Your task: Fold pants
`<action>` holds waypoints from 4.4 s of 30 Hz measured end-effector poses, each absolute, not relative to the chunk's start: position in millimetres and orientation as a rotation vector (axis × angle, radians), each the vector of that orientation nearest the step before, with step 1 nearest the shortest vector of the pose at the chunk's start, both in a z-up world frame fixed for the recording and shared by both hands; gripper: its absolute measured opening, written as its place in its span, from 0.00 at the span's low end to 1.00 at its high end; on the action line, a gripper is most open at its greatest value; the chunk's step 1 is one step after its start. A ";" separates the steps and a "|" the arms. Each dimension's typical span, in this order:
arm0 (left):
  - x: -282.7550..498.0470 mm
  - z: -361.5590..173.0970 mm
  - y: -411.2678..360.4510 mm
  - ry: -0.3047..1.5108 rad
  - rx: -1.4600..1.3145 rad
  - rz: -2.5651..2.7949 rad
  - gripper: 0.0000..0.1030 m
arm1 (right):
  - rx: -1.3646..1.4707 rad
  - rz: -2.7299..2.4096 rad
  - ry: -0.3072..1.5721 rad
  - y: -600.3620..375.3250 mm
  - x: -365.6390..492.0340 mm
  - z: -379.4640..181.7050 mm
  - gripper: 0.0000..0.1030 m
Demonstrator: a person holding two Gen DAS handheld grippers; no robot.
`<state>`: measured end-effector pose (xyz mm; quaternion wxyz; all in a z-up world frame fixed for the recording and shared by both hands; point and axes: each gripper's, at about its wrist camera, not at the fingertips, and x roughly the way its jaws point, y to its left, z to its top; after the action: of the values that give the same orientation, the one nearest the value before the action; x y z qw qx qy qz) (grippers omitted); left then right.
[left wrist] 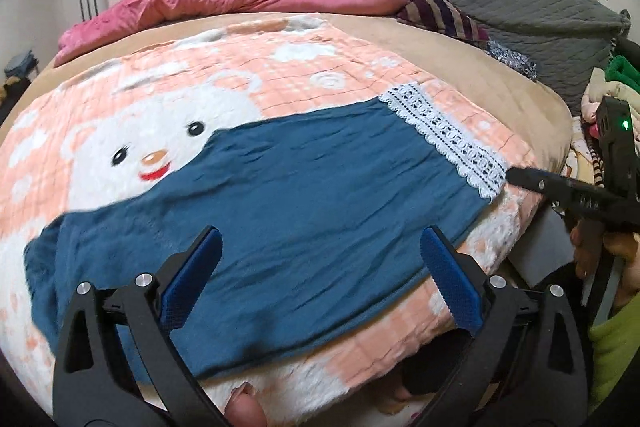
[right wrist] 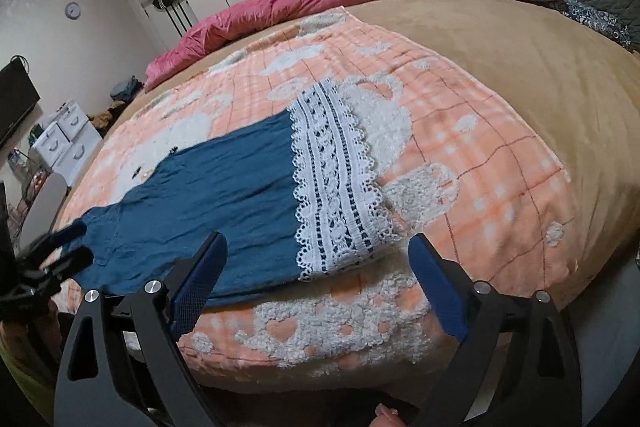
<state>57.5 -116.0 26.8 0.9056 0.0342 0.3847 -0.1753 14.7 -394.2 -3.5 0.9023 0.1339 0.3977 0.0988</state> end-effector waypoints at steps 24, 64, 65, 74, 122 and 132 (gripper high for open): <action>211.7 9.0 -239.7 0.870 0.319 -0.517 0.90 | 0.334 0.188 0.909 -405.6 50.5 -37.6 0.68; 272.2 6.7 -242.9 0.943 0.021 -0.933 0.14 | 0.369 0.341 0.745 -394.0 43.5 -6.6 0.27; 270.2 11.2 -238.0 0.935 0.014 -0.932 0.14 | 0.352 0.369 0.720 -385.7 41.1 -0.4 0.27; 234.1 47.8 -122.8 0.840 -0.067 -0.843 0.14 | 0.158 0.634 0.577 -286.9 23.4 40.6 0.27; 213.1 -29.3 35.1 1.016 -0.524 -0.501 0.44 | -0.219 0.658 0.866 -159.5 15.0 -23.3 0.58; 199.1 -5.5 32.2 0.967 -0.481 -0.470 0.57 | -0.317 0.773 0.695 -137.2 -19.4 -3.9 0.56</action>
<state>199.1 32.2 -5.5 0.8315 -0.2268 0.4559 -0.2219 -19.4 -137.2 -3.9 0.8560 -0.1509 0.3305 0.3677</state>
